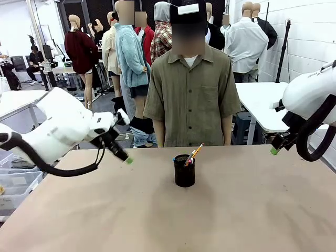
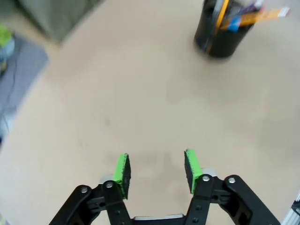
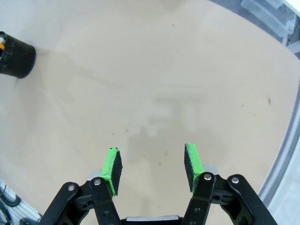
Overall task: Place the pens into the pen holder.
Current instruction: Pick up a writing instrument from the table and place it into the Pen holder.
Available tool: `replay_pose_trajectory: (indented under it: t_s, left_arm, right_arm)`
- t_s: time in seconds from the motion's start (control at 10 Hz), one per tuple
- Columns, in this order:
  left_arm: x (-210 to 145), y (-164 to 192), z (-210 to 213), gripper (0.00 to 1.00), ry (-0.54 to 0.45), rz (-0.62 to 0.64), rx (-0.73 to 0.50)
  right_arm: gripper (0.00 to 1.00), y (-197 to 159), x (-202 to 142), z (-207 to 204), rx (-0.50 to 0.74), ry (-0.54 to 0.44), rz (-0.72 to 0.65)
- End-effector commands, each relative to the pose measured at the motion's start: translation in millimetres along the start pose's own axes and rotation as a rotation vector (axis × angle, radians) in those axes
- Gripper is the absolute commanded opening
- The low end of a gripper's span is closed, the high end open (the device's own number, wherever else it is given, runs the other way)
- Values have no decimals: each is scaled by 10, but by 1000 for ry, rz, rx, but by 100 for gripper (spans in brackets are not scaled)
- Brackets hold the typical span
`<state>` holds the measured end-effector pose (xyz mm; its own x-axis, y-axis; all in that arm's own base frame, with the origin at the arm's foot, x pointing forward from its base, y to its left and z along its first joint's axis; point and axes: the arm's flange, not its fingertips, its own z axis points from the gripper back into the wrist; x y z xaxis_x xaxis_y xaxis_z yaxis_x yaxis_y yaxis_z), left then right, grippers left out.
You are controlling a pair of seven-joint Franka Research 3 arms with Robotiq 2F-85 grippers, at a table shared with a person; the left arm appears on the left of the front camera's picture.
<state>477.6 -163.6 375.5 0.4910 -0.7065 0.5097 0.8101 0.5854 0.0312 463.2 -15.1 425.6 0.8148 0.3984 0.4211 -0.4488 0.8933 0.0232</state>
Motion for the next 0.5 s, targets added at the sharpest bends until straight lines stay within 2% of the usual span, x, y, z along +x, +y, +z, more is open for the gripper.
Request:
replay_pose_trajectory:
  t_s: [0.0, 0.3, 0.4]
  left_arm:
    - [306, -43, 346, 100, 181, 128, -46]
    - [105, -53, 448, 100, 271, 275, 85]
    - [44, -65, 451, 100, 282, 296, 73]
  right_arm:
    - [68, -1, -36, -19, -20, 1, 18]
    - [68, -1, -36, -19, -20, 1, 18]
    - [68, -1, -36, -19, -20, 1, 18]
